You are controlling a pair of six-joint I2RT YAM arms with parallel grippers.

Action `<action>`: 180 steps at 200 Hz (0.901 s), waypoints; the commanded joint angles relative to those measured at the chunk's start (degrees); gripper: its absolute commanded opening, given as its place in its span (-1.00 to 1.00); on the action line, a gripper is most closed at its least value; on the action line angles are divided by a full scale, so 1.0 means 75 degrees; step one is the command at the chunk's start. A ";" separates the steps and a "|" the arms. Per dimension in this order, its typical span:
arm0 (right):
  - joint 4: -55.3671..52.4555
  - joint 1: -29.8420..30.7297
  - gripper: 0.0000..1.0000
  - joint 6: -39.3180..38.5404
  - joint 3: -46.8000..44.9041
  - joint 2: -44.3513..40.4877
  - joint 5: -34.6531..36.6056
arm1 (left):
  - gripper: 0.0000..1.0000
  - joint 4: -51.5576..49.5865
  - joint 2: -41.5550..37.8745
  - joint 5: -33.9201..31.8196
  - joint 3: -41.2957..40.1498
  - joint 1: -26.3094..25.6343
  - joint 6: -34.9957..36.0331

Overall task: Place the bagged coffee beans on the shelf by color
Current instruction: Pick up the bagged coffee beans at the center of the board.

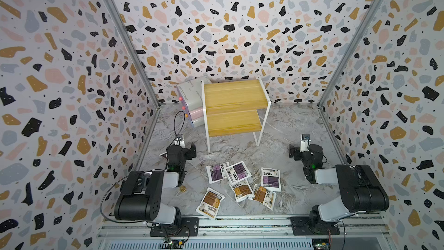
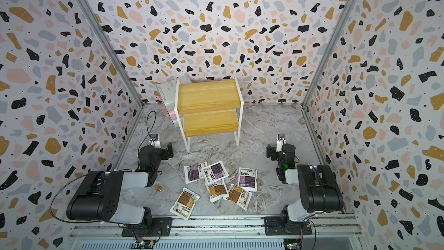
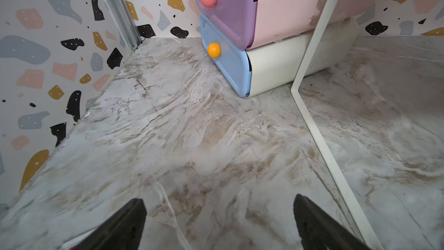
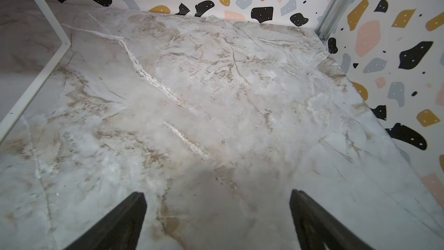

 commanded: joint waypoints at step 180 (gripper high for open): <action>-0.0615 0.0008 0.99 0.0189 0.0327 -0.0398 0.0466 | 1.00 0.0999 -0.0105 0.0736 -0.0240 0.0536 -0.0440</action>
